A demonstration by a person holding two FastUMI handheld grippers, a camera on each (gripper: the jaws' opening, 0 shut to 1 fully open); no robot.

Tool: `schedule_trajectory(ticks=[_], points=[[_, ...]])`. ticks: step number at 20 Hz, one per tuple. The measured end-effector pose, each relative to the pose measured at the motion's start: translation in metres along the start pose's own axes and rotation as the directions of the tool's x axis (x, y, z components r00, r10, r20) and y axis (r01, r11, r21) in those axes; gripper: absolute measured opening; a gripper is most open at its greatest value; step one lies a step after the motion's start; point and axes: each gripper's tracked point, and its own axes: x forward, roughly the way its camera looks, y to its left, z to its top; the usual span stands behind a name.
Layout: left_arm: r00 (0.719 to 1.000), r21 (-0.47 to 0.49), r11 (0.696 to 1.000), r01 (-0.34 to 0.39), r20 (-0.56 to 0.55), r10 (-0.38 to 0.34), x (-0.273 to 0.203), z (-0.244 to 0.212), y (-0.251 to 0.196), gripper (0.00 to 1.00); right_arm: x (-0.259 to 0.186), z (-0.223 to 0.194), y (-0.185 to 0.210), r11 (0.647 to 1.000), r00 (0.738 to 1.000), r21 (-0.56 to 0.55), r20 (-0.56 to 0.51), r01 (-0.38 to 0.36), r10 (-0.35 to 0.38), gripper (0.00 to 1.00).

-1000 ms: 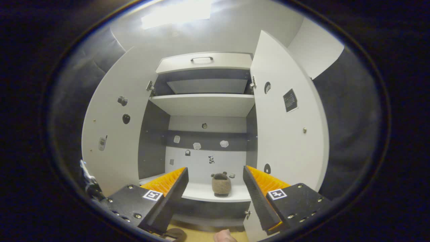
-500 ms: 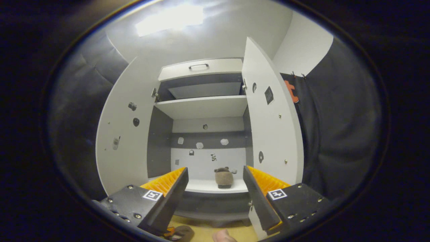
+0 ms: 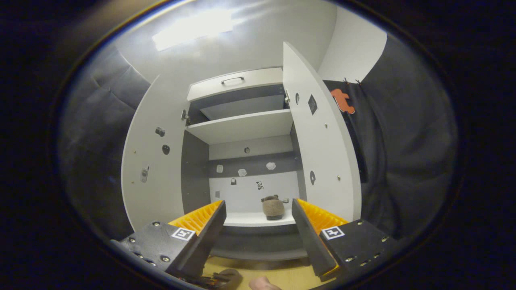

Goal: Grab one shoe with the right hand and put it into the shoe cabinet, grab the other shoe with the left hand and put it into the shoe cabinet; then close the right door with the right hand and the left door with the left hand.

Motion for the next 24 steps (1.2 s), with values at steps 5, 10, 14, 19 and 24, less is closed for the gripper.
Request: schedule_trajectory(ticks=[5, 10, 14, 19, 24], points=[[0.999, 0.076, 0.997, -0.033, 0.026, 0.031, 0.003, 0.003, 0.002, 0.04, -0.003, -0.012, -0.010, 1.000, 1.000, -0.008, -0.009, 0.025, -0.025, 1.00], [0.984, 0.127, 0.988, -0.086, 0.169, 0.064, -0.033, 0.032, 0.003, 0.01, -0.005, -0.023, -0.013, 1.000, 0.999, -0.012, -0.045, 0.028, -0.029, 0.98], [0.943, 0.127, 0.985, -0.115, 0.325, 0.069, -0.081, 0.083, -0.005, 0.01, -0.011, -0.019, -0.016, 1.000, 0.998, -0.016, -0.056, 0.027, -0.028, 1.00], [0.894, 0.118, 0.986, -0.117, 0.446, 0.052, -0.135, 0.142, -0.017, 0.00, -0.010, -0.001, -0.021, 0.999, 0.999, -0.021, -0.043, 0.029, -0.030, 1.00], [0.844, 0.083, 0.991, -0.110, 0.534, 0.049, -0.174, 0.206, -0.021, 0.01, 0.003, 0.011, -0.036, 0.998, 0.997, -0.027, -0.052, 0.050, -0.051, 1.00]])
